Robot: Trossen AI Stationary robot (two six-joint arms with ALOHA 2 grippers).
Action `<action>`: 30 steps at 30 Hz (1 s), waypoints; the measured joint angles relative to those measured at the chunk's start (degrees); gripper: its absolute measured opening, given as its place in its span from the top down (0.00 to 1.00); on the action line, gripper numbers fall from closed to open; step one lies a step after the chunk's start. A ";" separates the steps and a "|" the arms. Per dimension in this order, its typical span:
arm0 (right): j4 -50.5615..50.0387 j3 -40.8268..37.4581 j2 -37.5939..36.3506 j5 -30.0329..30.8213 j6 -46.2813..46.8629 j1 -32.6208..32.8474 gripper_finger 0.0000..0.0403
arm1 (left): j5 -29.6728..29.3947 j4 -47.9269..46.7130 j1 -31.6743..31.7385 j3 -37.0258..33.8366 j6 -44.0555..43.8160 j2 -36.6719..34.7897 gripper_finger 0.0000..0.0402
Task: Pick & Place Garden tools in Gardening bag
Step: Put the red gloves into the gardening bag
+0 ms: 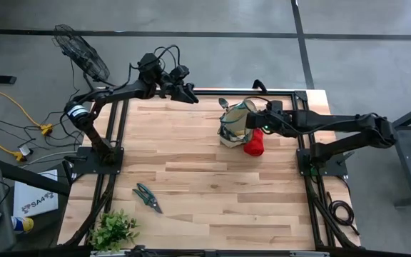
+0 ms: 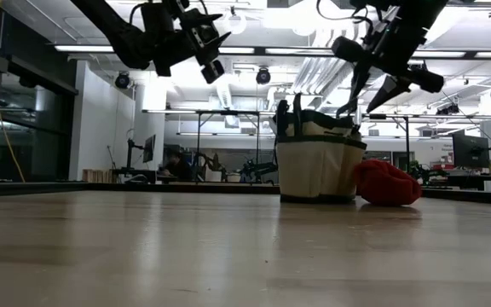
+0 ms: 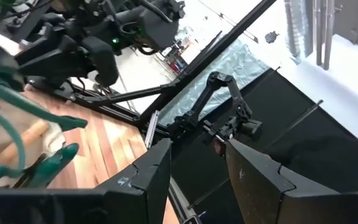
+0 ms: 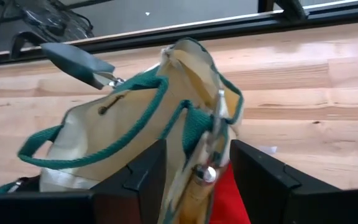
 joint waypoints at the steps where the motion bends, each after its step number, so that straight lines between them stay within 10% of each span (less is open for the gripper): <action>1: -0.76 0.00 -0.26 0.00 0.11 0.00 0.58 | 0.17 -0.07 0.62 0.00 -0.31 -0.19 0.62; 30: -13.08 -4.34 -5.20 -17.57 4.03 6.46 0.58 | -1.36 0.04 2.28 0.00 2.47 -9.08 0.62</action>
